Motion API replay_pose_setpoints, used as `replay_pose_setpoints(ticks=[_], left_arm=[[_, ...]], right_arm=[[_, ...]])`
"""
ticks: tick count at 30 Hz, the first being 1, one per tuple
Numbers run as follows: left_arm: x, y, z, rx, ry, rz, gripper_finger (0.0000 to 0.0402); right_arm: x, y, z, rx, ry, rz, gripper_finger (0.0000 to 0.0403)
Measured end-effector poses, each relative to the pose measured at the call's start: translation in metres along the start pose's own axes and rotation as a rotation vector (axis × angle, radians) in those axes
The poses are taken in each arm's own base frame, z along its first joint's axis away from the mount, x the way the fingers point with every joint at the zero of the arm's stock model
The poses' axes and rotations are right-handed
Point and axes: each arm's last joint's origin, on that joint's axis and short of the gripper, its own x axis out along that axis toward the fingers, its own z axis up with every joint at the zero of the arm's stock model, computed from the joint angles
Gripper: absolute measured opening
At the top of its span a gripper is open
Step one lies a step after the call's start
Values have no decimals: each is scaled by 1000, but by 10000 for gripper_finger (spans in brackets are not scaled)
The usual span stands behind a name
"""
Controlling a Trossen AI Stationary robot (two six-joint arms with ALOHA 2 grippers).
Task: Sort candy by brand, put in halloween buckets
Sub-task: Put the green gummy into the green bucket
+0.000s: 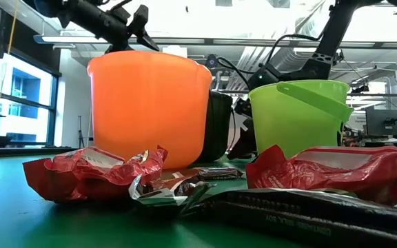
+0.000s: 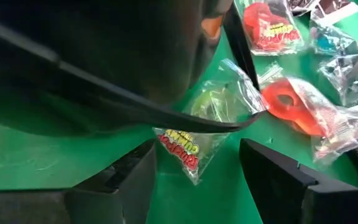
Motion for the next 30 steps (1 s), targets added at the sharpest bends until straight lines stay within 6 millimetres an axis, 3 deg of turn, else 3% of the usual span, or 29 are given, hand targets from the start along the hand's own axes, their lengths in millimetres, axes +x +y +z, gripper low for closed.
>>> replay_pose_setpoints(ticks=[5, 8, 11, 13, 17, 23, 30], left_arm=[[1, 3, 1, -1, 2, 13, 207], [1, 4, 1, -1, 4, 11, 207], [1, 4, 1, -1, 7, 6, 207], [1, 4, 1, -1, 7, 5, 207], [1, 4, 1, -1, 7, 5, 207], [1, 4, 1, 40, 11, 7, 207], [2, 9, 2, 86, -6, 57, 207]], right_arm=[[2, 0, -2, 27, 5, -2, 189], [3, 2, -2, 41, 9, -22, 129], [1, 2, -2, 41, 29, -30, 44], [-3, 0, -2, 47, 55, -30, 13], [-21, -9, -2, 69, 125, -45, 18], [-66, -20, 2, 40, 233, -68, 6], [-109, -10, 14, 71, 191, 94, 1]])
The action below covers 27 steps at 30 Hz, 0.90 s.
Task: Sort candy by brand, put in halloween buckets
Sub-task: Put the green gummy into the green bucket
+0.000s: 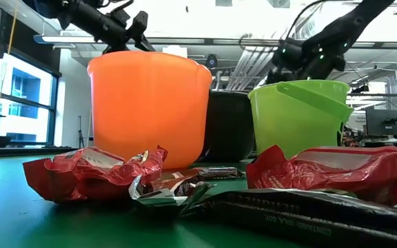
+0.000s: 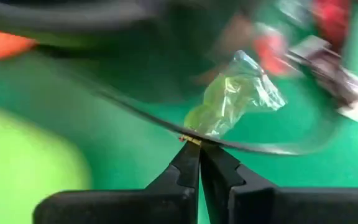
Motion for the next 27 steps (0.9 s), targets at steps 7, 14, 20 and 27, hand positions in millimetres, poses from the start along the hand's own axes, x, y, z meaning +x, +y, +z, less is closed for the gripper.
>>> replay_pose_setpoints(ticks=[7, 14, 20, 27], left_arm=[[2, 8, 3, 1, -12, 36, 207], [3, 10, 3, 18, 1, 14, 207], [3, 10, 3, 67, 2, 16, 207], [4, 12, 4, 85, 1, 25, 207]], right_arm=[[-4, 27, 2, -69, -27, 280, 1], [-1, 39, -15, -67, 185, 227, 0], [-19, 37, -19, -70, 216, 86, 0], [-51, 38, -23, -9, 176, 13, 0]])
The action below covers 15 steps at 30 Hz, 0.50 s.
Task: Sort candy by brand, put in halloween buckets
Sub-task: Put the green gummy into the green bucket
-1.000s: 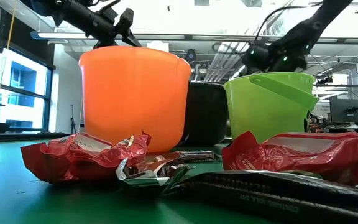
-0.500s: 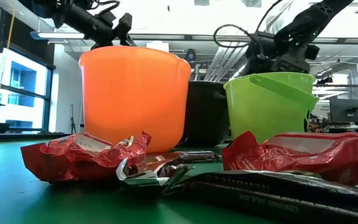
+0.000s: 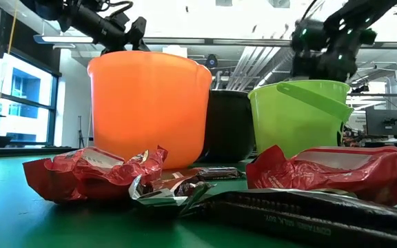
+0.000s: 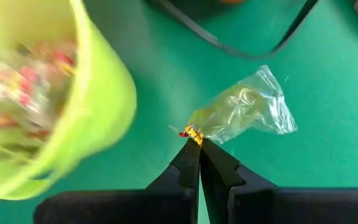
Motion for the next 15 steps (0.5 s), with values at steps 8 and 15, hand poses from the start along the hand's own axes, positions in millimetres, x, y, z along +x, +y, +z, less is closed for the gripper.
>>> replay_pose_setpoints(ticks=[8, 15], left_arm=[[1, 3, 1, 57, -1, 13, 207], [2, 11, 3, 33, -7, 45, 207]], right_arm=[[-47, 31, 13, 33, -216, 235, 0], [-37, 65, 16, -74, -136, 346, 0]])
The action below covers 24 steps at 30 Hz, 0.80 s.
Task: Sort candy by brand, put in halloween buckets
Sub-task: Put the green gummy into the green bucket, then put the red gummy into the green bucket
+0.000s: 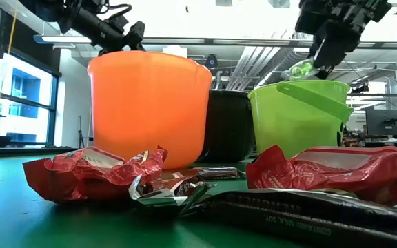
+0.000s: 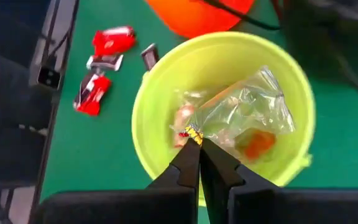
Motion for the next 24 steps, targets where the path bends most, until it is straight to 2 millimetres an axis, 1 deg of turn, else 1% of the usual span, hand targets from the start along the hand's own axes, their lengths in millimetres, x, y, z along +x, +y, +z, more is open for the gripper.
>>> replay_pose_setpoints(ticks=[3, 5, 7, 10, 13, 16, 18, 20, 22, 24], left_arm=[[0, 0, 0, 0, 3, -10, 207], [0, 0, -1, 2, 11, -10, 207], [0, 0, -3, 7, 28, -6, 207], [0, 1, -6, 17, 61, 2, 207], [0, 2, -8, 24, 87, 8, 207], [0, 2, -9, 24, 92, 4, 207], [-1, 1, -9, 23, 93, -6, 207], [-1, 1, -8, 22, 93, -19, 207], [-2, 1, -8, 20, 94, -33, 207], [-2, -1, -8, 10, 98, -53, 207]], right_arm=[[9, 3, 0, 43, 33, -43, 5], [14, 3, 1, 76, 51, -40, 20], [19, 4, 2, 99, 55, -32, 46], [22, 3, 5, 115, 49, -34, 101], [13, 5, 18, 51, 10, -102, 156], [-8, 5, 39, -74, -41, -223, 193], [-23, -1, 54, -112, -88, -362, 201], [-32, -15, 65, -120, -102, -462, 195], [-35, -35, 70, -109, -86, -517, 173], [-31, -59, 69, -80, -33, -555, 133]])
